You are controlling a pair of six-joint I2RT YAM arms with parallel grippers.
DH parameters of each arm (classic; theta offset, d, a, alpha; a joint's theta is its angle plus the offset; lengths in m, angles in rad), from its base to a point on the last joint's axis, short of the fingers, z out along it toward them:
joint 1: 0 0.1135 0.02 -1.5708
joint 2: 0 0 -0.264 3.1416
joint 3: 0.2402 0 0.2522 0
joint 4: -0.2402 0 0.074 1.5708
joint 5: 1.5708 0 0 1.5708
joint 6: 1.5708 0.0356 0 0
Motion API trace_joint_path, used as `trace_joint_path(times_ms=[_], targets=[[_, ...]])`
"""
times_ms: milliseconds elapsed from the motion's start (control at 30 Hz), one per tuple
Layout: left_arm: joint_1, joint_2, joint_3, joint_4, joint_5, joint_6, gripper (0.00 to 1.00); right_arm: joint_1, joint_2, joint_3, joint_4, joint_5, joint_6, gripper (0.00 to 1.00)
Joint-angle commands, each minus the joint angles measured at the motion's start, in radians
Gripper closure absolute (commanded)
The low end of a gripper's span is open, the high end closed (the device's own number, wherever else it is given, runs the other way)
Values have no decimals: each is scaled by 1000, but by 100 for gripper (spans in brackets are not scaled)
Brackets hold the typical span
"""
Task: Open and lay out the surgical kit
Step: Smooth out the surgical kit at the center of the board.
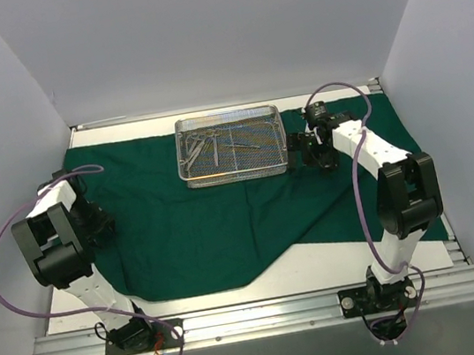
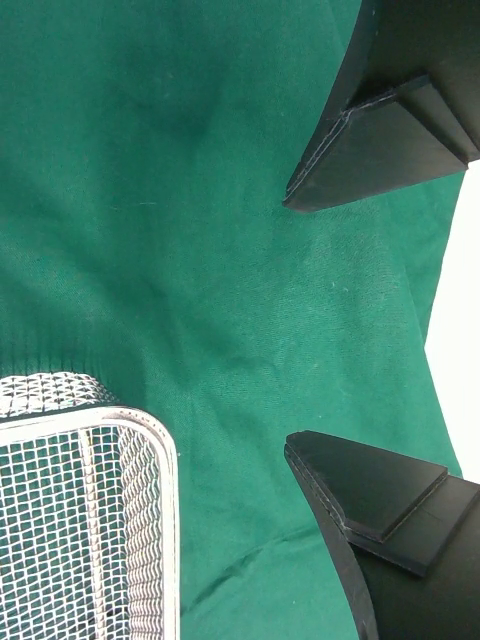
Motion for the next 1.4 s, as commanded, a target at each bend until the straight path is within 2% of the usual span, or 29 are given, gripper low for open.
trace_joint_path(times_ms=[0, 167, 233, 467, 600, 700, 1000, 1100, 1200, 1367], targets=[[4, 16, 61, 54, -43, -6, 42, 3, -17, 24, -17, -4, -38, 0], [4, 84, 82, 45, -67, -2, 46, -3, 10, 48, -19, -18, -44, 0], [4, 90, 86, 31, -75, 1, 54, -3, 19, 56, -20, -20, -44, 0], [5, 107, 99, 28, -87, 29, 58, -3, 35, 65, -19, -35, -48, 0], [4, 109, 99, 12, -107, 36, 76, -3, 35, 64, -23, -39, -50, 0], [4, 64, 84, 5, -118, 32, 79, -1, 33, 67, -26, -46, -48, 0], [7, -92, 46, -49, -135, 10, 98, 22, 52, 87, -31, -81, -38, 0], [15, -157, 4, -72, -164, -23, 98, 51, 58, 94, -37, -92, -33, 0], [65, -305, -74, -72, -152, -71, 98, 86, 59, 102, -39, -108, -27, 0], [243, -546, -166, -64, -126, -151, 98, 144, 53, 96, -31, -127, -15, 0]])
